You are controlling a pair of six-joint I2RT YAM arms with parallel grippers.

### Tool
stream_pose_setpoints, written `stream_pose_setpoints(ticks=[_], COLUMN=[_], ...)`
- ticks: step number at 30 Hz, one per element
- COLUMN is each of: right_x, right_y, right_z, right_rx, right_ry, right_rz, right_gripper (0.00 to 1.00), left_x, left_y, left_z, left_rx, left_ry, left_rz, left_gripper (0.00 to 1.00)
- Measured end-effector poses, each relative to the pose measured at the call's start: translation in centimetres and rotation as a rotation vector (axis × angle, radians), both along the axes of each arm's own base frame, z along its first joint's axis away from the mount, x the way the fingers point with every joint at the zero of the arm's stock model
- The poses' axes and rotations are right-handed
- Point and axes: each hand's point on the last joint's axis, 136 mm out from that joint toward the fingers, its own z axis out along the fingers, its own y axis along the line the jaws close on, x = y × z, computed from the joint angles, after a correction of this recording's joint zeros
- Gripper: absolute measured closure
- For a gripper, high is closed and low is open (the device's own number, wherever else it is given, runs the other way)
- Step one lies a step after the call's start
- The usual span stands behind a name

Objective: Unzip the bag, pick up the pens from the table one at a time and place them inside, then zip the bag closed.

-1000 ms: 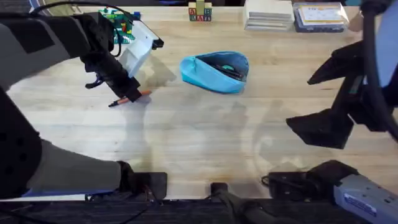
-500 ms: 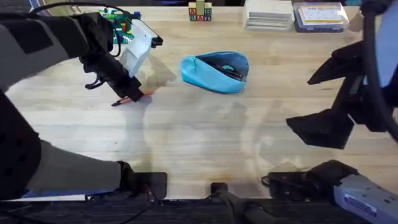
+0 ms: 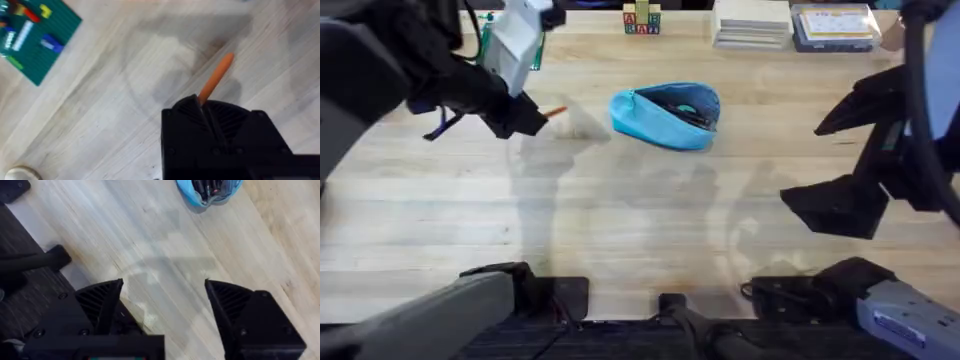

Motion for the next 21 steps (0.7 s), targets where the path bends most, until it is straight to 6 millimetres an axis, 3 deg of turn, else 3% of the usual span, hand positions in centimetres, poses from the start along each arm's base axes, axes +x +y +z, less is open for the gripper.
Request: stream_pose_setpoints(ticks=[10, 15, 21], right_x=[0.0, 0.0, -0.5], right_y=[0.0, 0.0, -0.2], right_z=[0.0, 0.0, -0.2], right_rx=[0.006, 0.022, 0.020], right_ry=[0.007, 0.027, 0.052], right_rz=[-0.017, -0.063, -0.080], right_gripper=[0.004, 0.004, 0.003], left_x=[-1.4, -3.1, -3.3], left_y=[-1.1, -2.4, -3.5], left_z=[6.0, 6.9, 7.2], left_rx=[-0.101, -0.183, -0.249], left_ry=[-0.171, -0.151, -0.143], left_rz=[0.113, 0.121, 0.096], left_gripper=[0.958, 0.958, 0.958])
